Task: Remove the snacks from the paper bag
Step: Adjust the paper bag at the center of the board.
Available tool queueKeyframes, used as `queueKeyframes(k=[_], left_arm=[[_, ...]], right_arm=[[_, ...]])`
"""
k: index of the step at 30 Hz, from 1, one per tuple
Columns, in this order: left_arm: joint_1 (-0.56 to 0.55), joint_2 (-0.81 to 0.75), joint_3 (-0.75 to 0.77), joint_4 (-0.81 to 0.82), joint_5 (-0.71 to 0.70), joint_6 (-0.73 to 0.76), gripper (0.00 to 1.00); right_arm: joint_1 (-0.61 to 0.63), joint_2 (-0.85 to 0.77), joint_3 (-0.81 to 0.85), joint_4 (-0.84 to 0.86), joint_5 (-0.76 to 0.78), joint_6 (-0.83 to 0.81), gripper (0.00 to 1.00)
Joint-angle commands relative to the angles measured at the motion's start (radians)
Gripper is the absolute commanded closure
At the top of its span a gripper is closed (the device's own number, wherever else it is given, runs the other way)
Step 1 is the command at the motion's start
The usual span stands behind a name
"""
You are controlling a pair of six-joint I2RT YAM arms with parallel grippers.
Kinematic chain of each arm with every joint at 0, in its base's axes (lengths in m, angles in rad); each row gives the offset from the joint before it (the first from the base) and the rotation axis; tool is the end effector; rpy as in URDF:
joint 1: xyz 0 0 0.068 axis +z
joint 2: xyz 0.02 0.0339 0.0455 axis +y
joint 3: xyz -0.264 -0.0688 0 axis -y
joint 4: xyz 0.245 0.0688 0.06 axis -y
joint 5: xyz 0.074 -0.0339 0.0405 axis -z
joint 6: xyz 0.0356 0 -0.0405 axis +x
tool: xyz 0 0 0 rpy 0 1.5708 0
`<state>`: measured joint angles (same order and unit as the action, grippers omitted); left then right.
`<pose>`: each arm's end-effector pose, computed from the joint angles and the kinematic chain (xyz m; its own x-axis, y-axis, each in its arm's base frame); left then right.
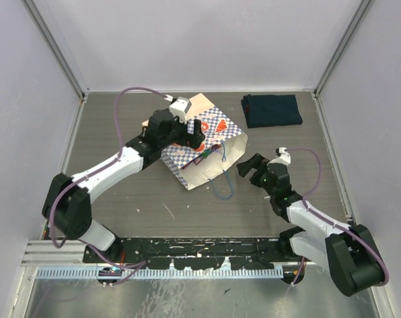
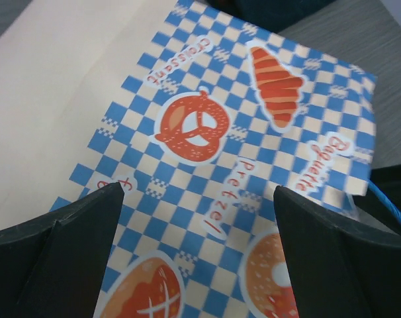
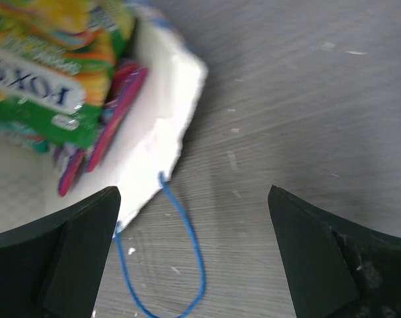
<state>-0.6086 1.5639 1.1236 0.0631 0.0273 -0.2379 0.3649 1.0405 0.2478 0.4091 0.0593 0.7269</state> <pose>0.3008 -0.2108 0.2870 -0.4333 0.0148 -0.9011 0.5044 0.8326 -0.2289 0.1902 0.0704 0.1679 -0.4639 0.5329 -0.7077 0.0045 0.8002 0.5997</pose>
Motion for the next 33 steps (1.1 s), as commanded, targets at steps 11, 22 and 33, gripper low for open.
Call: queueKeyframes(k=[11, 22, 33], left_arm=[[-0.031, -0.172, 0.209, -0.435, 0.482, 0.426, 0.02], [-0.274, -0.079, 0.21, -0.395, 0.286, 0.52, 0.02], [-0.313, -0.034, 0.095, -0.086, -0.156, 0.531, 0.28]], right_arm=[[-0.205, 0.067, 0.051, -0.237, -0.043, 0.101, 0.0], [-0.205, 0.418, 0.171, 0.097, -0.358, 0.034, 0.1], [-0.148, 0.737, 0.19, 0.509, -0.382, 0.271, 0.42]])
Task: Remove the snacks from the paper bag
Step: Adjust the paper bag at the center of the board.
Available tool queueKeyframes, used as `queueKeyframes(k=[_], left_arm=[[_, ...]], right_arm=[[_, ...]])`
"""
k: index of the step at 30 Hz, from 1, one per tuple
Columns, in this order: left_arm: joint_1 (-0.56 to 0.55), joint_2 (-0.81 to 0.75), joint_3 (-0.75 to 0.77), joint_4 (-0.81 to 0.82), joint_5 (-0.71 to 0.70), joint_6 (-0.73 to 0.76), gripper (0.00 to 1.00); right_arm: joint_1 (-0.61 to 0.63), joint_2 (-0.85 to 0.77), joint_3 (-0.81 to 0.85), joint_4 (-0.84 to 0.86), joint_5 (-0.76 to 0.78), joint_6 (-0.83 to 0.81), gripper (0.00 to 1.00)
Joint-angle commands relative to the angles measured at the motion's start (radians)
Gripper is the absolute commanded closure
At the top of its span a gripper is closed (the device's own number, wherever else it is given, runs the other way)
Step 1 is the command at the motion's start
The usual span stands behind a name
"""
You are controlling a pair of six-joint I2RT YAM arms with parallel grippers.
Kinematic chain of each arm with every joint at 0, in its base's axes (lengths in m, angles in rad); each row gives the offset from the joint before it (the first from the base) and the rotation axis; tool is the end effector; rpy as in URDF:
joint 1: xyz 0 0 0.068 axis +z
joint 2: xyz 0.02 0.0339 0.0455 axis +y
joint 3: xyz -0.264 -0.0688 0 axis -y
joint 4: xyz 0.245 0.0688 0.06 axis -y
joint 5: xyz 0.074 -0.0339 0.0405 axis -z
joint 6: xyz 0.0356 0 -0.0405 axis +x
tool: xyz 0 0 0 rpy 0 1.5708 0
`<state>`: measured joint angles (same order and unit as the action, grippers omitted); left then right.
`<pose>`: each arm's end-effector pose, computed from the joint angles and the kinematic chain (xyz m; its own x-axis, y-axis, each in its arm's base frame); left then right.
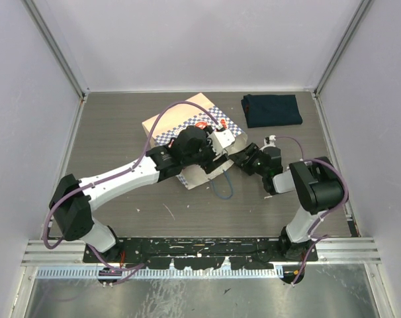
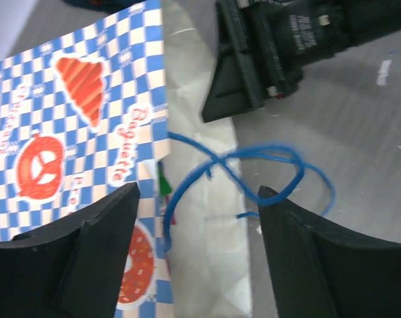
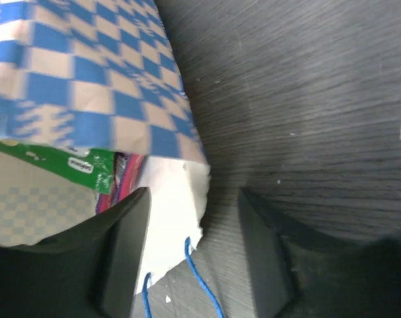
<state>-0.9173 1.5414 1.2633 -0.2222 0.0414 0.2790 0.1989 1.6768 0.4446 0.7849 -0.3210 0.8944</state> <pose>0.2180 -0.2871 0.3153 -0.0558 0.5255 -0.8490 0.8641 0.4514 0.2226 0.2753 0.0669 0.1182 -0.6291 0.6281 -0.4580 0.0387 0.6138 0.7885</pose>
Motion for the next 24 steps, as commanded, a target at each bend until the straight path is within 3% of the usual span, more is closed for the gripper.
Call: queueKeyframes(k=[1, 6, 7, 8, 9, 20, 24], left_arm=[[-0.005, -0.016, -0.064, 0.225, -0.194, 0.014, 0.34], [-0.001, 0.002, -0.112, 0.291, -0.269, 0.024, 0.6], [0.001, 0.013, -0.107, 0.28, -0.276, 0.026, 0.68], [0.004, 0.026, -0.099, 0.268, -0.284, 0.029, 0.87], [0.006, 0.039, -0.091, 0.259, -0.31, 0.027, 0.99], [0.189, 0.151, -0.015, 0.334, -0.269, -0.005, 1.0], [0.217, 0.221, 0.074, 0.329, -0.289, 0.021, 1.0]], right_arm=[[0.026, 0.133, -0.002, 0.17, -0.002, 0.129, 0.5], [0.106, 0.281, 0.046, 0.296, 0.023, 0.216, 0.89], [0.124, 0.3, 0.058, 0.307, 0.037, 0.223, 0.93], [0.14, 0.313, 0.074, 0.31, 0.054, 0.226, 0.98], [0.154, 0.324, 0.092, 0.308, 0.07, 0.226, 0.99], [0.181, 0.399, 0.376, 0.132, 0.161, 0.151, 0.99], [0.178, 0.467, 0.623, -0.04, 0.124, 0.075, 0.99]])
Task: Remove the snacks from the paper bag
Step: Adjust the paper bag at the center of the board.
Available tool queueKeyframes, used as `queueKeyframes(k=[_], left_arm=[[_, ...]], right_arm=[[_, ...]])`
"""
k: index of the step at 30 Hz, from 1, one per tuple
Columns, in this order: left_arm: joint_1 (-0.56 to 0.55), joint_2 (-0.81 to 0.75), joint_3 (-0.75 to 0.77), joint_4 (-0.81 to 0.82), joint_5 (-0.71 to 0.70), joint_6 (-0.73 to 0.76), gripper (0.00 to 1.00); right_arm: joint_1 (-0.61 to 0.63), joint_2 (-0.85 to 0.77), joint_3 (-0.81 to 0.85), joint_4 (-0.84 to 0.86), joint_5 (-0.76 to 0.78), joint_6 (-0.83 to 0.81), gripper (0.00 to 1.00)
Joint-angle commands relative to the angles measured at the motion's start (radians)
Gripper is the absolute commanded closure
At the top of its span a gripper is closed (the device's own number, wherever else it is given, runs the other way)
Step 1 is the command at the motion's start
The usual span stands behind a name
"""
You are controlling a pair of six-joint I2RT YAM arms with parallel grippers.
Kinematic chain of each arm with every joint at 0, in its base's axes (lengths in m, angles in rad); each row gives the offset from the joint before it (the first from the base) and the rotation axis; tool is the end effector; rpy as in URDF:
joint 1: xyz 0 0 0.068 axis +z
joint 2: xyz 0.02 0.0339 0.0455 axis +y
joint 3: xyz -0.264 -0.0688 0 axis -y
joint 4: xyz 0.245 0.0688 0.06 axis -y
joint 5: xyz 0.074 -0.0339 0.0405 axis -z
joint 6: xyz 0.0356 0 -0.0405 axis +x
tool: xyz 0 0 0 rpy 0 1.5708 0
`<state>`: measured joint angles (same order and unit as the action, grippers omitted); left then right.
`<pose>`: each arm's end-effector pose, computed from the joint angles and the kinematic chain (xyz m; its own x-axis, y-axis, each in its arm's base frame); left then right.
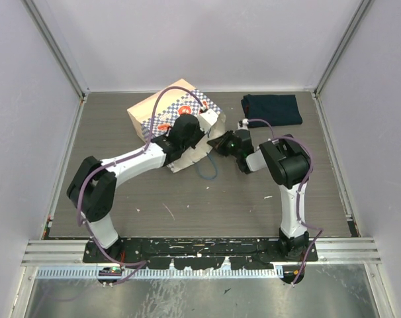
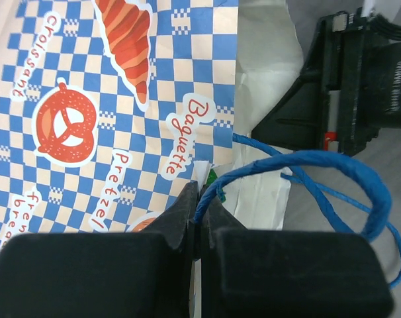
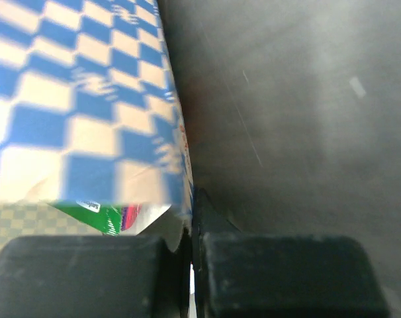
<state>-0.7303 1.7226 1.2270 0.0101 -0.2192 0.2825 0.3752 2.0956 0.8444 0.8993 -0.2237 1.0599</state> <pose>0.3033 -0.2612 0.2600 -0.1923 0.5374 -0.8211 0.5846 0.7348 0.3440 0.3584 0.1496 0.0908 -0.6375 0.6631 -0.3923 0.0103 0.5165 0.8562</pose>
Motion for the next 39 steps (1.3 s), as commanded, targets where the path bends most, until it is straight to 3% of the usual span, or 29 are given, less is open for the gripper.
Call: queueKeyframes(k=[1, 7, 12, 23, 27, 32, 39], left_arm=[[0.036, 0.056, 0.137, 0.091, -0.038, 0.024, 1.0], [0.126, 0.119, 0.261, -0.017, -0.071, -0.036, 1.0], [0.157, 0.061, 0.212, -0.045, -0.102, -0.125, 1.0], [0.1, -0.157, -0.037, -0.114, -0.223, -0.25, 1.0], [0.042, -0.229, -0.086, -0.182, -0.366, -0.299, 1.0], [0.039, -0.309, -0.151, -0.223, -0.4, -0.339, 1.0], [0.104, -0.346, -0.175, -0.224, -0.3, -0.265, 1.0]], right_arm=[[0.002, 0.078, 0.286, -0.203, 0.006, -0.109, 0.99], [0.009, 0.251, 0.627, -0.399, -0.122, -0.165, 0.99], [0.034, 0.345, 0.835, -0.523, -0.213, -0.212, 0.99], [0.157, 0.42, 0.974, -0.628, -0.293, -0.299, 0.99], [0.182, 0.403, 0.963, -0.643, -0.324, -0.318, 0.99], [0.188, 0.31, 0.809, -0.575, -0.324, -0.302, 0.99], [0.189, 0.181, 0.597, -0.474, -0.257, -0.262, 0.99]])
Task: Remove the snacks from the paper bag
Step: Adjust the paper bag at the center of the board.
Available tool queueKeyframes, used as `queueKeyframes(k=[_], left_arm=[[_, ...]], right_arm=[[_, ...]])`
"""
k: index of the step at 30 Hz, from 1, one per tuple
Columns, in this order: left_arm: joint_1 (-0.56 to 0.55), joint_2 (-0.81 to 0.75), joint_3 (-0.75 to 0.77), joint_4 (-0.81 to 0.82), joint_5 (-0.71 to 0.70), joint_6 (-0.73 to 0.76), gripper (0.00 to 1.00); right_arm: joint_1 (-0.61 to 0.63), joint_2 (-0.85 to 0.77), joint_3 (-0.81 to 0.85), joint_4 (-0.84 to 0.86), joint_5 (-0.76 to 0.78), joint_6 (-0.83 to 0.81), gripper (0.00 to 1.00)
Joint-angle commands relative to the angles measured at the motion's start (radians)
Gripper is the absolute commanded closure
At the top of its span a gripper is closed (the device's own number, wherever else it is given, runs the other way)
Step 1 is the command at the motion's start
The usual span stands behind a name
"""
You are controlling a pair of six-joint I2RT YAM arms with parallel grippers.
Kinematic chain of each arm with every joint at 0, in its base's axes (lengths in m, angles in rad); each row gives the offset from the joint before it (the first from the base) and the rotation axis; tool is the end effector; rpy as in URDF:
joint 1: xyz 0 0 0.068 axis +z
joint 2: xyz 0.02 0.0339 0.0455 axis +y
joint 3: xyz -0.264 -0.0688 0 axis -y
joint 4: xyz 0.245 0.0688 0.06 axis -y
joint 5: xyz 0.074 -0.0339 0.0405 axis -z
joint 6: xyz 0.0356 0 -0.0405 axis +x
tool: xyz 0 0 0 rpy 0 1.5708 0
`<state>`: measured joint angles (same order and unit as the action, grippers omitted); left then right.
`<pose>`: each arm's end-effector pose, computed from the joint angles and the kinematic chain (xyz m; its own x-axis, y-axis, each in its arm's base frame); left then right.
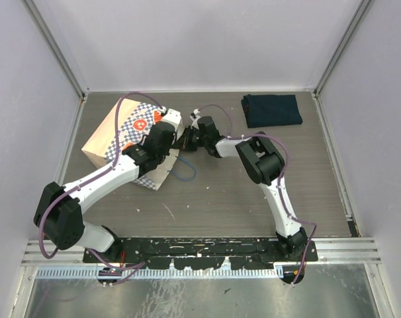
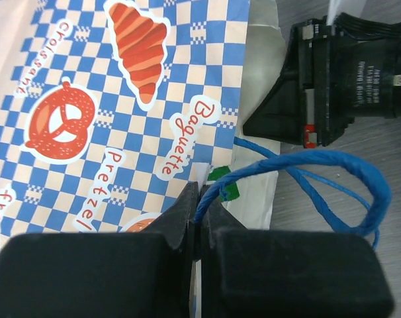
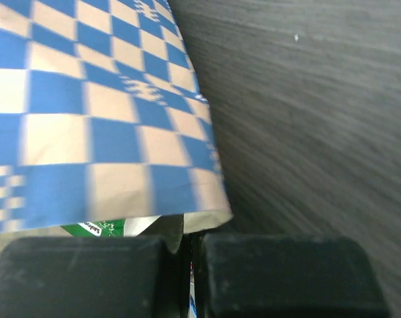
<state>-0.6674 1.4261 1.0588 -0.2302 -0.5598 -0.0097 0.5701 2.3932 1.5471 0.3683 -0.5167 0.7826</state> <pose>0.2617 -0.1821 0.2842 -0.4436 0.3391 -0.8296 0.1754 0.9406 0.2907 0.4232 0.2922 0.1012 -0.8658 0.1732 -0.4695 -0.3217 0.5261 0.7872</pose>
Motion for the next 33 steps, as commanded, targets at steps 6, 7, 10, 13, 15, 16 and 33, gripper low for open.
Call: queueKeyframes(k=[6, 7, 10, 13, 15, 16, 33], left_arm=[[0.08, -0.107, -0.035, 0.039, 0.185, 0.066, 1.0], [0.08, -0.111, -0.032, 0.033, 0.202, 0.068, 1.0], [0.08, -0.125, -0.023, 0.022, 0.258, 0.068, 1.0], [0.079, -0.14, -0.012, -0.005, 0.313, 0.067, 1.0], [0.078, -0.149, -0.009, -0.019, 0.345, 0.062, 1.0], [0.078, -0.148, -0.005, -0.026, 0.361, 0.056, 0.95], [0.072, -0.189, 0.08, -0.061, 0.531, -0.014, 0.23]], right_arm=[[0.009, -0.214, -0.286, 0.169, 0.136, 0.062, 0.99], [0.013, -0.218, -0.303, 0.179, 0.14, 0.069, 0.99], [0.031, -0.233, -0.365, 0.233, 0.164, 0.102, 0.99], [0.049, -0.254, -0.411, 0.27, 0.204, 0.12, 0.99], [0.056, -0.26, -0.419, 0.279, 0.224, 0.119, 0.99], [0.057, -0.259, -0.418, 0.285, 0.222, 0.118, 0.99], [-0.01, -0.532, -0.691, 0.308, 0.253, -0.013, 0.41]])
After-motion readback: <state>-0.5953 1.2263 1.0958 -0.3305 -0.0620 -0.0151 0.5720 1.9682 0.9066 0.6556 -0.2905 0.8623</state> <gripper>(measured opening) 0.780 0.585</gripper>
